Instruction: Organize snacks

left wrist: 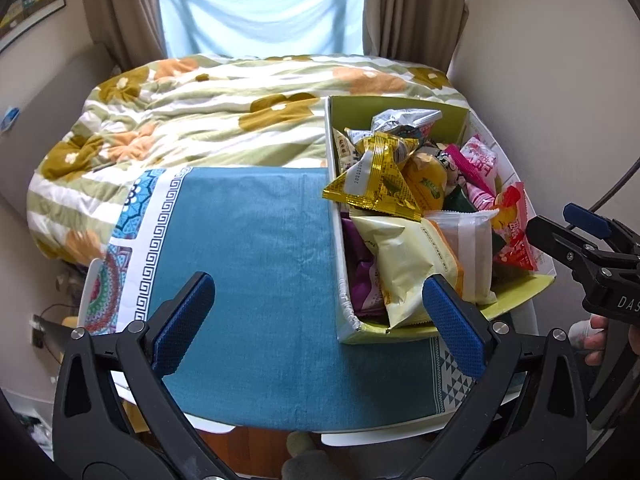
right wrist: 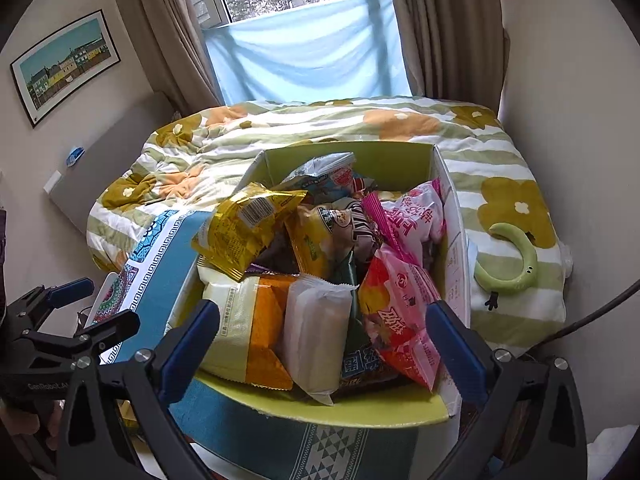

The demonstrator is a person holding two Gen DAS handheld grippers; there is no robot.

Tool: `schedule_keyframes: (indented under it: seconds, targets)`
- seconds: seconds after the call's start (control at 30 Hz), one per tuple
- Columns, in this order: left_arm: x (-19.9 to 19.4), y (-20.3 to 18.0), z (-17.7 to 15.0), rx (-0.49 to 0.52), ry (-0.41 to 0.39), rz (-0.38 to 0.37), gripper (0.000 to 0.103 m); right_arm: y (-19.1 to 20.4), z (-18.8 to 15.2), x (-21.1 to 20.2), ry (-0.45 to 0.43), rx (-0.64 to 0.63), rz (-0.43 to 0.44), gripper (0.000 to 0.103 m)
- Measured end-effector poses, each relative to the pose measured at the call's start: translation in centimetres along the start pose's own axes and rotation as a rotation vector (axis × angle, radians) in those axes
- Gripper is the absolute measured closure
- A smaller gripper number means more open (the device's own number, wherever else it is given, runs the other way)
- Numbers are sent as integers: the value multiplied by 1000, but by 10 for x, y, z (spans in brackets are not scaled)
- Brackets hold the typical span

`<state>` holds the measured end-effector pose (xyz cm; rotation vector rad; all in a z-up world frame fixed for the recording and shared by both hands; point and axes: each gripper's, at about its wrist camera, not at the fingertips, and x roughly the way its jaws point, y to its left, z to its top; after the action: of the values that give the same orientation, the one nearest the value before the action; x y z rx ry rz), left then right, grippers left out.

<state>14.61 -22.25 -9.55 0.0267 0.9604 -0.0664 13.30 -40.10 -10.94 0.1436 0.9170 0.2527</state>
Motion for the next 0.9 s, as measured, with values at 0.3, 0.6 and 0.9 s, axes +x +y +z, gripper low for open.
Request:
schedule_keyframes:
  seconds: [0.3,0.6,0.9]
  targets:
    - [-82,29,-3,53,-161,-3,0,43,-8,-66,-130,19,-76,0]
    - [-164,74,-31,37,-343,-13,0,110,-31,-129,-240,23,-208,0]
    - [-200,105,-68,16,-425,-30,0,148,-59,-157,-314,17,-262,0]
